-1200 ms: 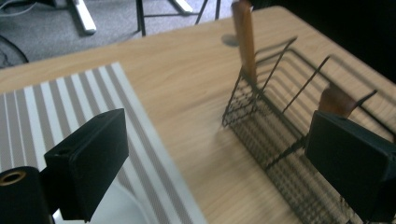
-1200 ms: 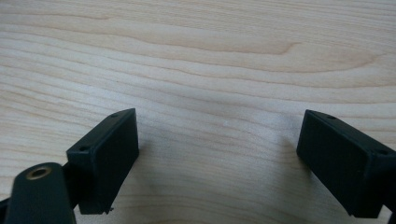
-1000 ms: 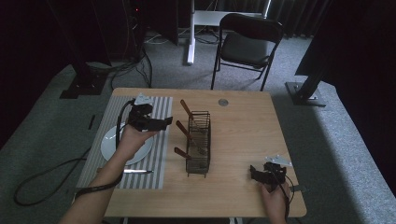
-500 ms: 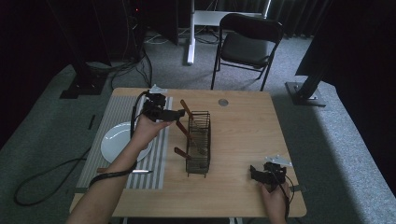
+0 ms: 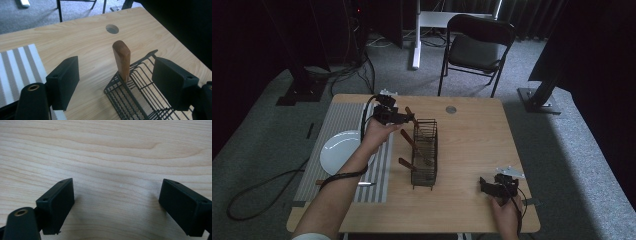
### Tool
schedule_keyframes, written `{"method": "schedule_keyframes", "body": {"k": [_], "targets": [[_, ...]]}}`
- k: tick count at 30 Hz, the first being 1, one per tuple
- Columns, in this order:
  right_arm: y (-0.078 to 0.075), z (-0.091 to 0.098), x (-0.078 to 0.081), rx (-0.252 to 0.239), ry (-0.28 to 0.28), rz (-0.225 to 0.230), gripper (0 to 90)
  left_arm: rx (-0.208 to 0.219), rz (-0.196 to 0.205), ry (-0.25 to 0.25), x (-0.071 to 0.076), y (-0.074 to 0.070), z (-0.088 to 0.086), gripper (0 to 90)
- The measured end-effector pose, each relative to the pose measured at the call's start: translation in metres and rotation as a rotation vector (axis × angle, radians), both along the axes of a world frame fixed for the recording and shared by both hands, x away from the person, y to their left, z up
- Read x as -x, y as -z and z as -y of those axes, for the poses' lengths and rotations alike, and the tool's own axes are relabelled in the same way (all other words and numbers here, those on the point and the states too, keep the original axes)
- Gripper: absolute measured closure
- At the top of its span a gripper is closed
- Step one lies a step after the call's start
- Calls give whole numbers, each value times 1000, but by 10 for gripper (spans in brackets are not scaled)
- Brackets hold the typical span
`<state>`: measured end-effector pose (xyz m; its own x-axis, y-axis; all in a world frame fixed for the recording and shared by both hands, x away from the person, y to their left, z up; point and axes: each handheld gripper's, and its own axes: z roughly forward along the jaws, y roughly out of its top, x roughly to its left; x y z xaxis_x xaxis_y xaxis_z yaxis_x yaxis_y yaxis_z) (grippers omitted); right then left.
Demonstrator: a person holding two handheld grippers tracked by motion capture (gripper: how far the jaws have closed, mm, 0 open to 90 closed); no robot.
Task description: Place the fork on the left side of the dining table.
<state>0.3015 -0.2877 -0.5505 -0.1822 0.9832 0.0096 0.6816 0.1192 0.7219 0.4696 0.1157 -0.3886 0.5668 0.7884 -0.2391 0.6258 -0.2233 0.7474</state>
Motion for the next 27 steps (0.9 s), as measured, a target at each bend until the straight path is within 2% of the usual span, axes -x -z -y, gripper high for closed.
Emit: {"method": "schedule_keyframes", "body": {"k": [2,3,7,11,13,21,24,27], "targets": [[0,0,0,0,0,0,126,5,-3,-8,-2,2,2,272],[0,0,0,0,0,0,126,9,-7,5,-3,3,3,318],[0,0,0,0,0,0,126,0,-24,15,-5,9,9,353],[0,0,0,0,0,0,126,12,-49,23,-8,14,11,403],[0,0,0,0,0,0,126,23,-41,35,-8,16,12,448],[0,0,0,0,0,0,126,81,-36,35,-8,18,10,636],[0,0,0,0,0,0,126,115,-54,19,-9,19,7,675],[0,0,0,0,0,0,126,161,-48,9,-9,20,2,750]]}}
